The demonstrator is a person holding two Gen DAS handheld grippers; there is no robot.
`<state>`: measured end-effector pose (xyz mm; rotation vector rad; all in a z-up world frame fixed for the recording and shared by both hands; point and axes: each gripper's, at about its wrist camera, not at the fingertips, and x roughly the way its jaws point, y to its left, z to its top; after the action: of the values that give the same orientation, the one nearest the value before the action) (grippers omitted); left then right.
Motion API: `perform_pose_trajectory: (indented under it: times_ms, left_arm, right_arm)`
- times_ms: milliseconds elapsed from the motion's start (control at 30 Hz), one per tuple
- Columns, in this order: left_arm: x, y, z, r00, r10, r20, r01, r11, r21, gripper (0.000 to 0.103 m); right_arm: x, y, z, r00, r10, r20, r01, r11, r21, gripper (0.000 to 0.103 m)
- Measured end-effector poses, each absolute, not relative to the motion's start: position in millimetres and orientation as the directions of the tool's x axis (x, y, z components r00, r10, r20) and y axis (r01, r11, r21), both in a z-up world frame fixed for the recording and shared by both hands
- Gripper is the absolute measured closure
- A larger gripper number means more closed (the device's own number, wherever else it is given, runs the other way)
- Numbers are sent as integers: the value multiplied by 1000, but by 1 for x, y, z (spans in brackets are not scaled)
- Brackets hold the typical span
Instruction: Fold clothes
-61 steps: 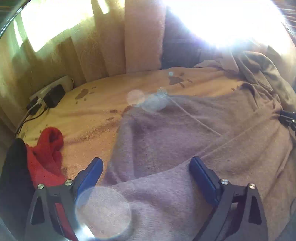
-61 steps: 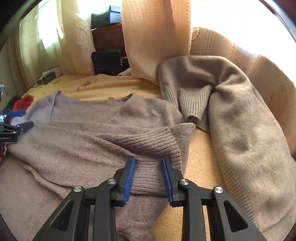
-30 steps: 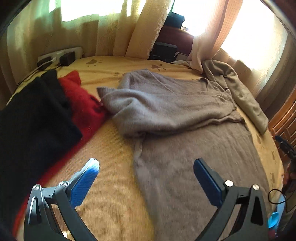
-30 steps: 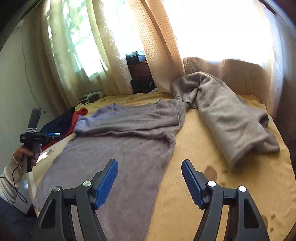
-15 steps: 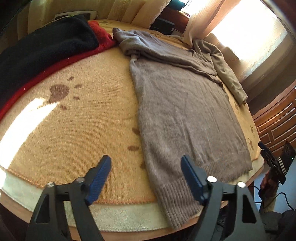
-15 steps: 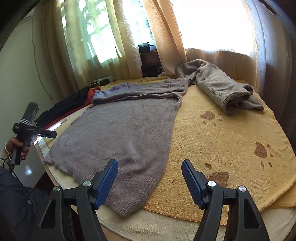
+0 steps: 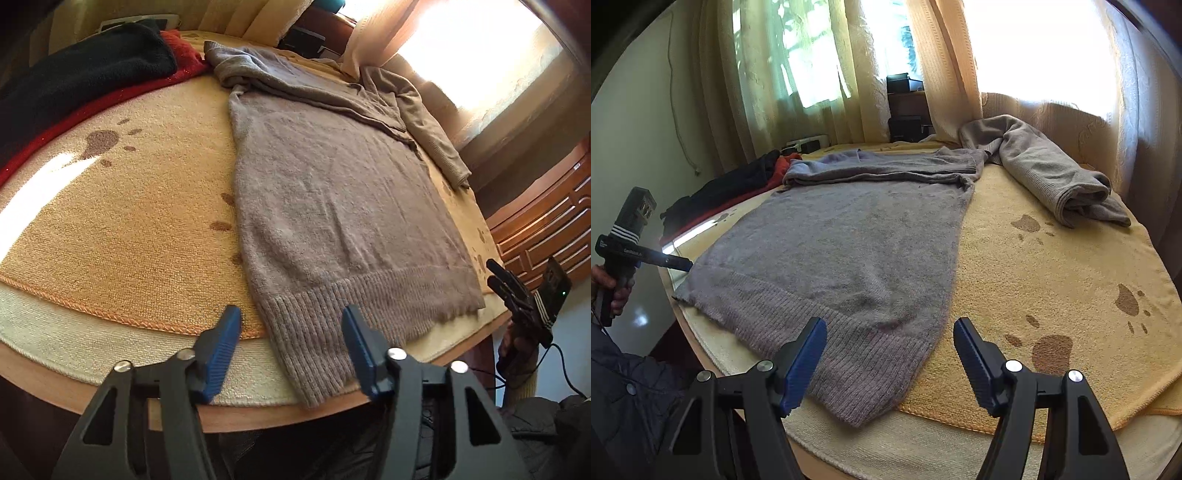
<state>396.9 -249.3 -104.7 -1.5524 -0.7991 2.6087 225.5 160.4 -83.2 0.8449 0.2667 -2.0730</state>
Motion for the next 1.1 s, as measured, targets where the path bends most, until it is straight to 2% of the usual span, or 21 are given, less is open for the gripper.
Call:
perform_pose_trajectory:
  times_ms: [33, 67, 133, 233, 333, 533, 733, 800, 867, 933, 1100]
  left_arm:
    - [397, -248, -106, -504, 269, -821, 246, -866, -435, 72]
    - [396, -246, -107, -499, 273, -822, 241, -868, -434, 76]
    - [395, -242, -107, -493, 268, -828, 234, -875, -423, 77]
    - [395, -245, -110, -493, 294, -819, 253, -852, -458, 86]
    - [397, -251, -115, -506, 324, -799, 281, -814, -508, 90]
    - [401, -257, -118, -519, 351, -780, 296, -782, -549, 92]
    - [397, -256, -118, -513, 365, -777, 273, -789, -551, 92]
    - [396, -258, -120, -517, 379, -768, 278, -774, -569, 92]
    - [396, -260, -121, -522, 387, -760, 288, -759, -584, 92]
    - [396, -259, -122, -531, 393, -751, 292, -746, -598, 97]
    - [396, -255, -115, -570, 420, -707, 264, -720, -641, 99]
  right_arm:
    - [226, 161, -83, -404, -642, -652, 784, -610, 116, 30]
    - [226, 162, -82, -408, -641, -650, 782, -613, 113, 30]
    - [226, 164, -82, -412, -642, -646, 780, -616, 114, 30]
    - [226, 167, -85, -394, -647, -652, 778, -613, 138, 30]
    - [226, 169, -89, -375, -653, -658, 776, -610, 162, 30]
    - [226, 173, -96, -339, -660, -670, 769, -605, 207, 30]
    - [237, 155, -109, -377, -579, -723, 760, -640, 116, 31]
    - [244, 148, -109, -383, -566, -730, 775, -627, 79, 46]
    - [246, 144, -107, -370, -570, -734, 785, -614, 80, 73]
    - [245, 145, -104, -344, -595, -727, 789, -603, 121, 88]
    - [237, 151, -92, -278, -671, -687, 782, -574, 244, 90]
